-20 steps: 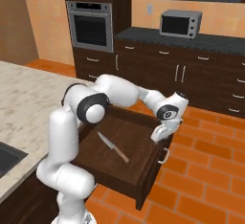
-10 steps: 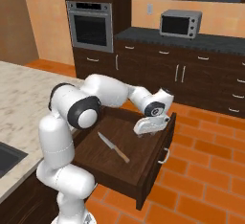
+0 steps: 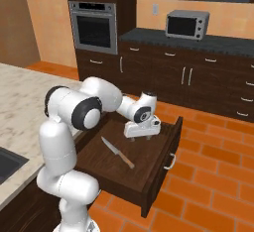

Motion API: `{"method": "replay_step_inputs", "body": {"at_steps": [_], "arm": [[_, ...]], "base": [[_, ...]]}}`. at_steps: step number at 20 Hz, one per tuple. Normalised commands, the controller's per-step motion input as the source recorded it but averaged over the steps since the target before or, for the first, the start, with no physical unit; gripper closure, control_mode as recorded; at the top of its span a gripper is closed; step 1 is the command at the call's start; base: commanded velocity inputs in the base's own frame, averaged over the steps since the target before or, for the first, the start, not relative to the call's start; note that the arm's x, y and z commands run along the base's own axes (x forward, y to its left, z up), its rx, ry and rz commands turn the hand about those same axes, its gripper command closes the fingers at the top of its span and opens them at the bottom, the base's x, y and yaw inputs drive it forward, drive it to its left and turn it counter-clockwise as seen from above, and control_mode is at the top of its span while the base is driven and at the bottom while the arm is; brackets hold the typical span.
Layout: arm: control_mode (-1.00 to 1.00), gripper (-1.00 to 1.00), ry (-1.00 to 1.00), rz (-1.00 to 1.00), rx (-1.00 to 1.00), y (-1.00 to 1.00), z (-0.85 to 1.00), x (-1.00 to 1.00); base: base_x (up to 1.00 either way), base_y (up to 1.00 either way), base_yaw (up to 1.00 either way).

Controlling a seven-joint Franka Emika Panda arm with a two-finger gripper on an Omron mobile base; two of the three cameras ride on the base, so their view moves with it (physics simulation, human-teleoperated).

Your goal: Pick up the knife from the drawer and place it on the cutting board. Then place the meat from the plate to the cutting board.

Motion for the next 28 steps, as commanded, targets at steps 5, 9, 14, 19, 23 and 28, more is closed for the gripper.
{"method": "replay_step_inputs", "body": {"at_steps": [5, 9, 14, 19, 23, 28], "arm": [[-1.00, -1.00, -0.04, -0.01, 0.00, 0.40, -0.04, -0.03], [-1.00, -1.00, -0.08, 0.05, -0.02, 0.50, -0.08, -0.27], [-1.00, -1.00, -0.04, 0.03, -0.11, 0.39, -0.26, -0.19], [-1.00, -1.00, -0.10, 0.00, 0.00, 0.00, -0.33, 0.00], [-1.00, -1.00, -0.01, 0.00, 0.00, -0.05, -0.28, 0.04], [-1.00, -1.00, 0.00, 0.00, 0.00, 0.00, -0.31, 0.01]], "base": [[0.00, 0.00, 0.00], [0.00, 0.00, 0.00], [0.00, 0.00, 0.00], [0.00, 0.00, 0.00], [0.00, 0.00, 0.00], [0.00, 0.00, 0.00]]}}
